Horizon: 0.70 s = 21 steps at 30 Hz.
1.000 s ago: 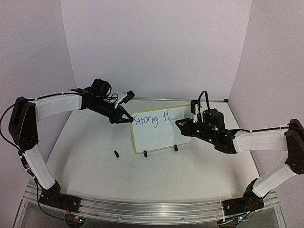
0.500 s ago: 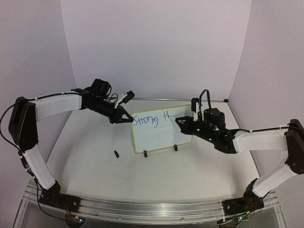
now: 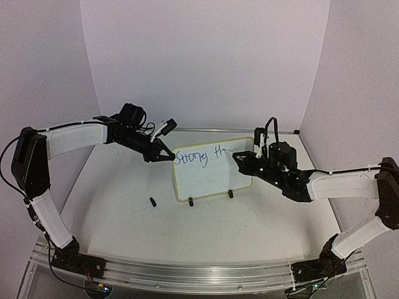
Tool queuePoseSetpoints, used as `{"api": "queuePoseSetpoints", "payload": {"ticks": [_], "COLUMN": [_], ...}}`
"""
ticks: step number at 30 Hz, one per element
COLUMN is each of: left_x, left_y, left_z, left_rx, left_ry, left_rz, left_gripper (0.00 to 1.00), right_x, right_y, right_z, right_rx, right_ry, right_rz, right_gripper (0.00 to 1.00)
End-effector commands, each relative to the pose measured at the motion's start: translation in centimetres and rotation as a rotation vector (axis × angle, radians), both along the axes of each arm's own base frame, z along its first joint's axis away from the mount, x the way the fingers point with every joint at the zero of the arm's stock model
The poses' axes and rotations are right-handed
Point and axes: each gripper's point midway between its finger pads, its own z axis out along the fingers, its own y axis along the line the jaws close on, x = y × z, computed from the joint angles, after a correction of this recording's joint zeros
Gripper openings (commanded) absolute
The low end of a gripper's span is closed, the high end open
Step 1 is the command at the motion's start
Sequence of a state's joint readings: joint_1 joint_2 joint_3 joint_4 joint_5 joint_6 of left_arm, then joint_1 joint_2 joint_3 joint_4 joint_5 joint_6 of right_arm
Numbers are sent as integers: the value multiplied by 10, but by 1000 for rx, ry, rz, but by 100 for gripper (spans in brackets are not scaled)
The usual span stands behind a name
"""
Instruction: Write a sentence on the whiteboard
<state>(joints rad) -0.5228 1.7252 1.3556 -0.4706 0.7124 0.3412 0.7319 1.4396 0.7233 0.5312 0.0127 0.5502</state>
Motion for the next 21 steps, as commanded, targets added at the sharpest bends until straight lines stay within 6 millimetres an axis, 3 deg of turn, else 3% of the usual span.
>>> {"api": "queuePoseSetpoints", "payload": {"ticks": [1, 13, 21], "left_x": [-2, -2, -3], "left_y": [6, 6, 6], "left_z": [-15, -15, -14], "left_rx": [89, 87, 90], "left_ry": [-10, -8, -10], "left_rz": [9, 9, 9], "left_gripper": [0, 0, 0], "right_x": [0, -4, -3], "right_y": [-8, -5, -5], "right_z": [2, -34, -29], "right_rx": [11, -32, -29], "right_ry": [-6, 86, 72], "right_rz": [-38, -19, -21], "right_gripper": [0, 0, 0]}}
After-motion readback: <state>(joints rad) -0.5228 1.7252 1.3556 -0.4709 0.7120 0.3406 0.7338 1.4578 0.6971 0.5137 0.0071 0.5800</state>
